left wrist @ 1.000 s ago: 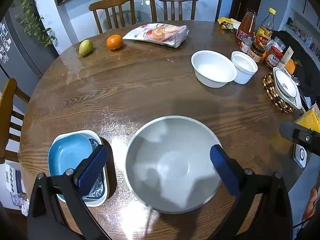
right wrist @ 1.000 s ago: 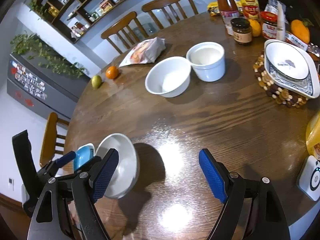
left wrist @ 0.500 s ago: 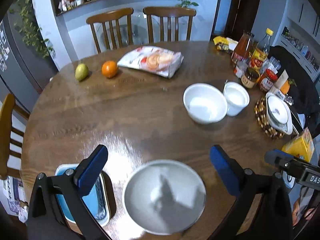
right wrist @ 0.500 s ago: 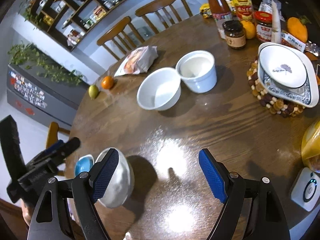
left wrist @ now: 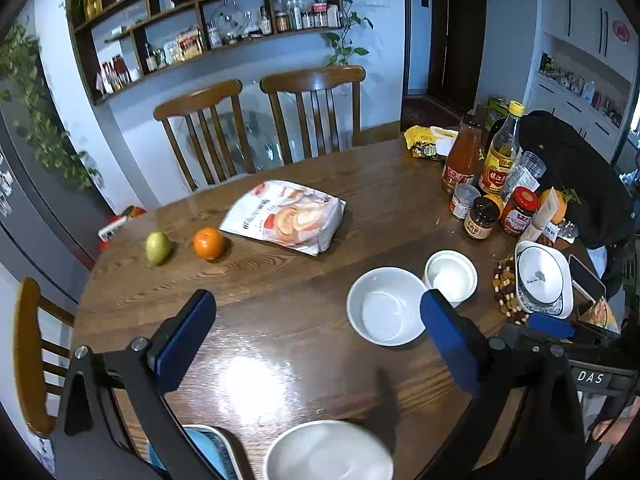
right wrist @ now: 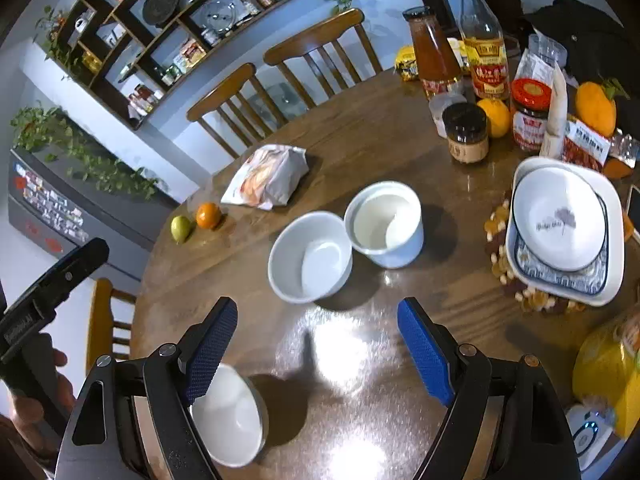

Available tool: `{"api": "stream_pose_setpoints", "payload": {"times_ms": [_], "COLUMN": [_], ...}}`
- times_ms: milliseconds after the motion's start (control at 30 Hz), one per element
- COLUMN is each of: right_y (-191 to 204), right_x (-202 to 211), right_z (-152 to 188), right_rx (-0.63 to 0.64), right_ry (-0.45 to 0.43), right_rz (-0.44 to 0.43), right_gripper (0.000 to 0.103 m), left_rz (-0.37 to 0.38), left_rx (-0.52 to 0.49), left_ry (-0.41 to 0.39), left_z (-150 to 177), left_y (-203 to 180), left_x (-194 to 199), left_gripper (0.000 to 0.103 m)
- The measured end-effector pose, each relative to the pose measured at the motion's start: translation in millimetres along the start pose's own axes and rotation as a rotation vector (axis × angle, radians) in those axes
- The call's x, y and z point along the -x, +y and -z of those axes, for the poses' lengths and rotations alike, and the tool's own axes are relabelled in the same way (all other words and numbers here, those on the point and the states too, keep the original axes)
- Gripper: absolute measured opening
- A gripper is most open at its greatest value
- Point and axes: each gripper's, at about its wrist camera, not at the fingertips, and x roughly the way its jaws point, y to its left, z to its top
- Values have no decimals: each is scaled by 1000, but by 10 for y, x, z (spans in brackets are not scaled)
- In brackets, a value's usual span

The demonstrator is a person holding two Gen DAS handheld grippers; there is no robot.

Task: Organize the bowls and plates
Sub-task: 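Withdraw both tools from the bowl toward the smaller white bowls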

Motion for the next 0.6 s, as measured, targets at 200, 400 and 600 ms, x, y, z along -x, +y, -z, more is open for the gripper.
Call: {"api": "stream_pose_setpoints", "payload": {"times_ms": [200, 400, 600], "right_y": [-85, -211, -319], "right_x": [-237, -464, -660], "right_z": [-10, 13, -7], "right_rx": [-37, -75, -110], "right_ry": [43, 76, 93], "right_rz": [-2, 7, 19], "right_gripper": [83, 83, 83], "left_rz": [31, 30, 21], "left_rx": [7, -1, -4], "left_ry": [108, 171, 247], "left_z": [88, 93, 155], "left_y": [-53, -114, -120], "left_x": [-529, -937, -1348], "left_gripper": [102, 102, 102]}}
